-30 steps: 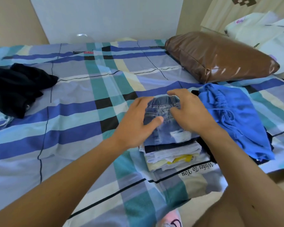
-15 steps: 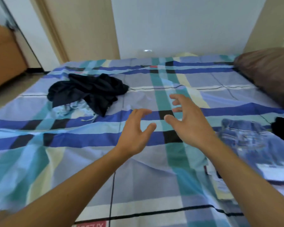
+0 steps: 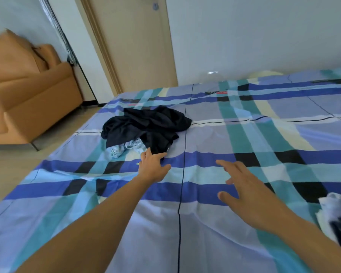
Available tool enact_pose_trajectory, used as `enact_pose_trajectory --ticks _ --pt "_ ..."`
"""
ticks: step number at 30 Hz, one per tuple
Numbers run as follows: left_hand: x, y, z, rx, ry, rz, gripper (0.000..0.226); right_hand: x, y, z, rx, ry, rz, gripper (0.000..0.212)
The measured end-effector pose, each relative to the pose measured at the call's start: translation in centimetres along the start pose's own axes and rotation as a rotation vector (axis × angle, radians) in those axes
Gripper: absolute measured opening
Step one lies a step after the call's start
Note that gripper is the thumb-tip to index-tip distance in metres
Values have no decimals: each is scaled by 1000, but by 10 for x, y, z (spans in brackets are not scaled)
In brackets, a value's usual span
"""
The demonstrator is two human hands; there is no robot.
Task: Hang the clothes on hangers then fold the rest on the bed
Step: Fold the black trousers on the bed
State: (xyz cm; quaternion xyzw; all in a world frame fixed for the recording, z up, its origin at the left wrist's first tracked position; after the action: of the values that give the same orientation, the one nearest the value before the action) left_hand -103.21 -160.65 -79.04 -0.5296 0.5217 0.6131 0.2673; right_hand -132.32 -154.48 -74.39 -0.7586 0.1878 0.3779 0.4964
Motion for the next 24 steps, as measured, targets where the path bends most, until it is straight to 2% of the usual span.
enact_pose_trajectory --ticks 4,7,9,12,16,18,19,21,22,23,24 --pt "18 -6 -16 -106 -149 58 68 -2 -2 -2 21 -18 10 73" --pt "11 -3 -25 -117 -91 185 55 -2 2 -1 34 -38 25 75" --pt "-1 9 -23 -74 -16 262 56 -4 6 -2 38 -44 29 75" --pt "-31 52 5 126 60 380 57 -9 8 -4 51 -24 21 77" --pt "-76 134 106 607 -10 473 52 -10 9 -5 60 8 4 100" --pt "-98 168 165 798 -85 555 45 -16 5 -5 67 47 -207 104" --pt "-106 179 189 848 -128 585 42 -20 1 -5 108 97 -456 91" --pt "-114 186 212 843 -181 643 37 -25 -10 -6 149 141 -859 40" --pt "-116 184 216 815 -179 676 34 -24 -11 -5 178 130 -960 20" --pt "-117 178 214 774 -152 708 30 -21 -10 -3 259 124 -1079 11" --pt "-116 169 208 702 -111 744 26 -19 -10 -1 270 124 -1082 13"
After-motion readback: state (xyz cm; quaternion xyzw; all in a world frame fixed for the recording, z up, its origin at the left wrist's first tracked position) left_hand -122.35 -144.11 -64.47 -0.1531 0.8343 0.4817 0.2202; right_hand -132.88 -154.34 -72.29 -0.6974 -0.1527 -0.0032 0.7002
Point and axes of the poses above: each hand's wrist, its own z-axis away from the middle knuckle, its own x-axis out of the palm, y = z × x, the point moved 8 cm from there along -z, towards the middle knuckle, and after that the axes turned 10 degrees about y, right-handed, at the moved point
